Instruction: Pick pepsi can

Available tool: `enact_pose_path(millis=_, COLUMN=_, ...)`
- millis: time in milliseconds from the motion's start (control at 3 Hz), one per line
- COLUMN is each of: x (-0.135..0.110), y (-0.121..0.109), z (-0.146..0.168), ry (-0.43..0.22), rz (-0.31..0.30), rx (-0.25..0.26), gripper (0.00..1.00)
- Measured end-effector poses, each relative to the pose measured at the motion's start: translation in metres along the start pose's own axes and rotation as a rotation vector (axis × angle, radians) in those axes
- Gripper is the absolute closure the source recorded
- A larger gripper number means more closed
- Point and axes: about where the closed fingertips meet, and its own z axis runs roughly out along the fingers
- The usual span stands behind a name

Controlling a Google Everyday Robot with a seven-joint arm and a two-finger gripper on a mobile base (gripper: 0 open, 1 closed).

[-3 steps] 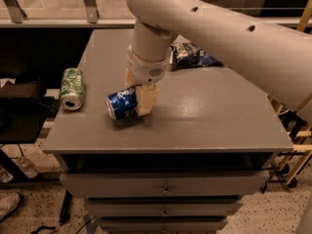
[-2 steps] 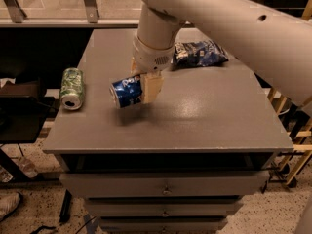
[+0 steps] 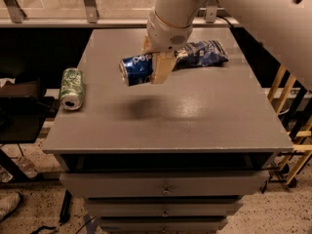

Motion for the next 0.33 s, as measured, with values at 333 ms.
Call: enact_pose_path(millis=333, x=0.0063, y=-0.0004, z=-0.0064, ry=-0.023, rz=0.022, rx=0.026, gripper=1.0)
